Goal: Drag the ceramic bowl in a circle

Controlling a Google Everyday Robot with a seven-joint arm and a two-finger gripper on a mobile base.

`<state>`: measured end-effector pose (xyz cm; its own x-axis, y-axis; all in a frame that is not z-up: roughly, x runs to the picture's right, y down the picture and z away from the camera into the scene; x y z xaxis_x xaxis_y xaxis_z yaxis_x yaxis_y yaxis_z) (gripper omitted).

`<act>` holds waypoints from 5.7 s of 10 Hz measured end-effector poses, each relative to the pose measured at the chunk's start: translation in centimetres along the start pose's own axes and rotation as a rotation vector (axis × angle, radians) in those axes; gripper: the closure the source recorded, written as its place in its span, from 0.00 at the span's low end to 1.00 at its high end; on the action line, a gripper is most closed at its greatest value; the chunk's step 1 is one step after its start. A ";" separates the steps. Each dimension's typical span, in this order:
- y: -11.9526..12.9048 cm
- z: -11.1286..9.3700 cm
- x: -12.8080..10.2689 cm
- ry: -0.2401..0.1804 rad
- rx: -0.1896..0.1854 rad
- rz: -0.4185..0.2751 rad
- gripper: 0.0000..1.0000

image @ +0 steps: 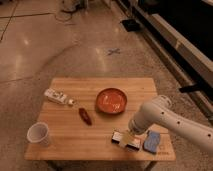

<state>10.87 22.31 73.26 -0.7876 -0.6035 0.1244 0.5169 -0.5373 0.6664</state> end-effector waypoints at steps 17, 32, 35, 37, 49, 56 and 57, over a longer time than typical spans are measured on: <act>10.3 3.7 -0.5 -0.122 -0.116 0.166 0.20; 23.2 1.8 8.4 -0.159 -0.175 0.254 0.20; 23.5 3.3 9.4 -0.166 -0.174 0.274 0.21; 23.9 4.1 9.7 -0.160 -0.186 0.294 0.37; 26.2 0.9 -0.2 -0.201 -0.253 0.442 1.00; 20.7 0.1 -3.7 -0.250 -0.200 0.408 1.00; 19.9 0.7 -2.3 -0.240 -0.182 0.385 1.00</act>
<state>22.76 13.45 86.70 -0.5717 -0.6370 0.5171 0.8193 -0.4086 0.4023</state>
